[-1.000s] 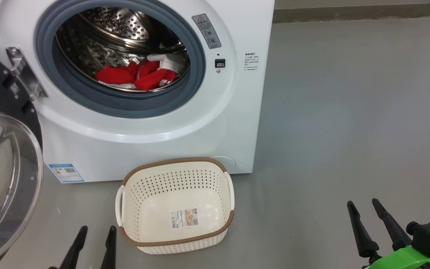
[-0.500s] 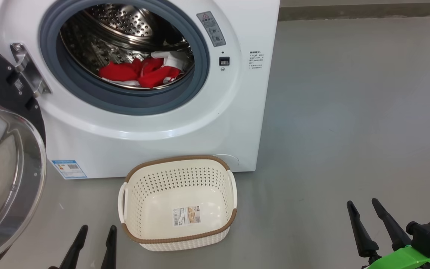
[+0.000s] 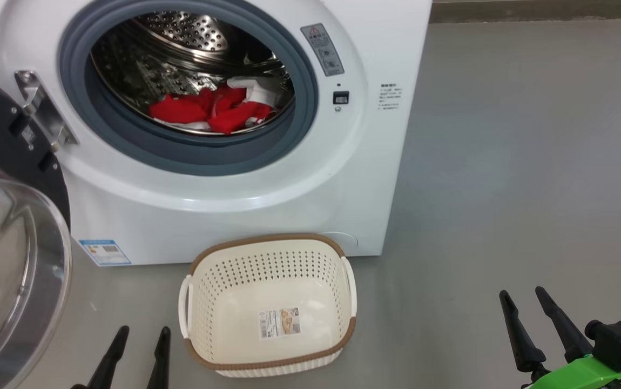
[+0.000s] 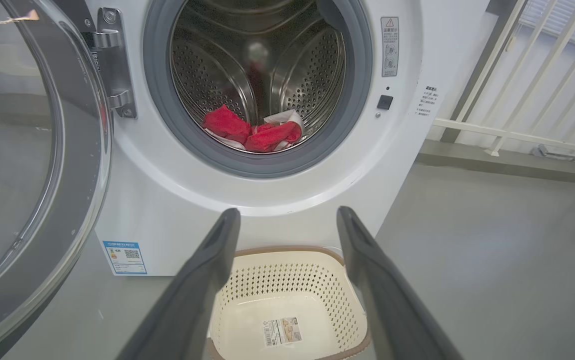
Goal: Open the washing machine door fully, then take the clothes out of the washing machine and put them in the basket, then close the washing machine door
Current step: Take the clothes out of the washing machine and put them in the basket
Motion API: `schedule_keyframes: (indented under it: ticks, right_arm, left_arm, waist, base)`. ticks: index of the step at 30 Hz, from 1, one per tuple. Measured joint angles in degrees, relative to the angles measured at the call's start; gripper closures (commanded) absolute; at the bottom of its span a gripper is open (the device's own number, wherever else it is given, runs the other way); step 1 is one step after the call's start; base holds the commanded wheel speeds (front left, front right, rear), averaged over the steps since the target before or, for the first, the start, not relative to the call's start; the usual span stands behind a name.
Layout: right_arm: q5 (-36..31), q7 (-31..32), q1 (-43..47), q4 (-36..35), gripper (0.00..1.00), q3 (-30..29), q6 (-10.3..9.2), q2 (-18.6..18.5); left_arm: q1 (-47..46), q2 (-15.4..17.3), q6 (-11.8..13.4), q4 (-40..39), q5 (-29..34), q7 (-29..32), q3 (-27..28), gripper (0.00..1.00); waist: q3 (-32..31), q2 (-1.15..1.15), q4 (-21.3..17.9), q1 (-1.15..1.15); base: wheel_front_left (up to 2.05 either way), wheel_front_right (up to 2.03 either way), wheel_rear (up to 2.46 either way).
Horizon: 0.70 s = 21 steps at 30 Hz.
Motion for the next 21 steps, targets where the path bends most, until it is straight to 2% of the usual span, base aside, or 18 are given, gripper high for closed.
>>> schedule_keyframes:
  ticks: [8, 21]
  right_arm:
    - [0.0, 0.0, -0.2, 0.0, 0.0, 0.1, 0.0, 0.0]
    - [0.0, 0.0, -0.4, 0.0, 0.0, 0.1, 0.0, 0.1]
  left_arm:
    - [-1.4, 0.2, 0.0, 0.0, 0.1, 0.0, 0.0, 0.0]
    - [-1.9, -0.4, 0.0, 2.0, 0.5, 0.0, -0.8, 0.0]
  waist:
    - [0.6, 0.0, 0.0, 0.0]
    - [1.6, 0.0, 0.0, 0.0]
  base:
    - [0.85, -0.97, 0.11]
    - [0.04, -0.04, 0.0]
